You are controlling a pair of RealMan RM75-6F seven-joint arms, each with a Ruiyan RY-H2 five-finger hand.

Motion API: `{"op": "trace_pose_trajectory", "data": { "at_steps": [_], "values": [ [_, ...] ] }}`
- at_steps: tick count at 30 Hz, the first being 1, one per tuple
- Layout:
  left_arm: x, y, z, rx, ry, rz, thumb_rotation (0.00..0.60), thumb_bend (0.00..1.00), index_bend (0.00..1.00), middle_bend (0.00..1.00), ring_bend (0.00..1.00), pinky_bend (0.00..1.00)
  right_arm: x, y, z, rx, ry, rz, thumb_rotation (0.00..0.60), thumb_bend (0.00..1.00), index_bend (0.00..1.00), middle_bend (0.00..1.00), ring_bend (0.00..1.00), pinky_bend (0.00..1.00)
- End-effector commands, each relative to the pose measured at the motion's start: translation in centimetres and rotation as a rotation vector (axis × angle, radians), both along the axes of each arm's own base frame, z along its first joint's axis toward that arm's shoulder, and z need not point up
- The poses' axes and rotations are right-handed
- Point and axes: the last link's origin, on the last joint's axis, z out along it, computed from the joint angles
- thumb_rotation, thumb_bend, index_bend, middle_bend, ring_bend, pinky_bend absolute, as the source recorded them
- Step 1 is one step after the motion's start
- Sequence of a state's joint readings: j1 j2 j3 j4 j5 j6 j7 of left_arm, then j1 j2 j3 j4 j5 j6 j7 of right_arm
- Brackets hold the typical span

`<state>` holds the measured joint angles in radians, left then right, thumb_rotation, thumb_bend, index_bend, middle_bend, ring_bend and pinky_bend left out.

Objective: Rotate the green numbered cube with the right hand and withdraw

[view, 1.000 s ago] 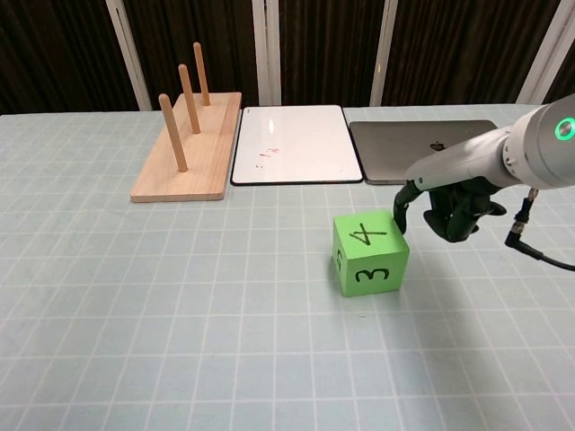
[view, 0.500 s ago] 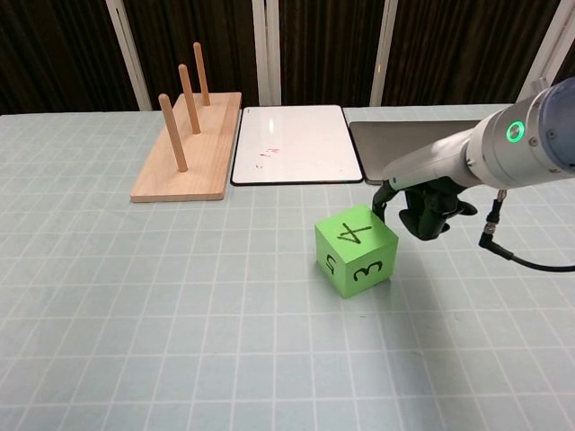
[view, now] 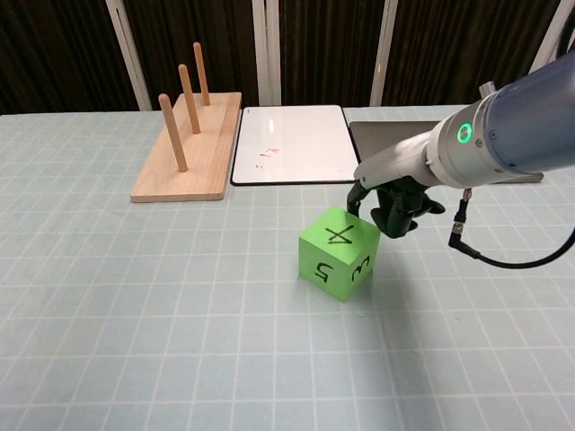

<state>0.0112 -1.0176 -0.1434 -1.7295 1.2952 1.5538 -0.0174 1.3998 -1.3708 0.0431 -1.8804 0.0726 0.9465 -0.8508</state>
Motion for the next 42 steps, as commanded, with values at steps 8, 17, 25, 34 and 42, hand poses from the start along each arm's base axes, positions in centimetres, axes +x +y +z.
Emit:
{"op": "trace_pose_trajectory", "data": {
  "at_steps": [8,17,25,34,42],
  "values": [
    [-0.1,0.0,0.1,0.000,-0.002,0.003,0.600,0.31,0.11,0.00,0.00,0.00,1.6,0.5,-1.3,0.021,-0.011,0.036,0.600,0.84,0.27,0.84,0.87,0.76],
    [-0.2,0.2,0.1,-0.003,-0.004,0.007,0.600,0.31,0.11,0.00,0.00,0.00,3.2,1.0,-2.1,0.030,-0.020,0.064,0.600,0.85,0.27,0.84,0.87,0.76],
    [-0.2,0.2,0.2,-0.001,-0.004,0.009,0.600,0.31,0.11,0.00,0.00,0.00,4.2,1.2,-2.2,0.025,-0.041,0.081,0.600,0.85,0.27,0.84,0.87,0.76],
    [-0.3,0.1,0.3,-0.001,-0.002,0.009,0.600,0.31,0.11,0.00,0.00,0.00,3.7,-2.7,4.8,-0.470,-0.491,0.071,0.600,0.63,0.14,0.26,0.29,0.36],
    [-0.2,0.0,0.3,0.005,-0.014,0.006,0.600,0.31,0.11,0.00,0.00,0.00,-5.7,-1.4,13.5,-0.774,-0.435,0.036,0.600,0.50,0.12,0.10,0.14,0.17]
  ]
}}
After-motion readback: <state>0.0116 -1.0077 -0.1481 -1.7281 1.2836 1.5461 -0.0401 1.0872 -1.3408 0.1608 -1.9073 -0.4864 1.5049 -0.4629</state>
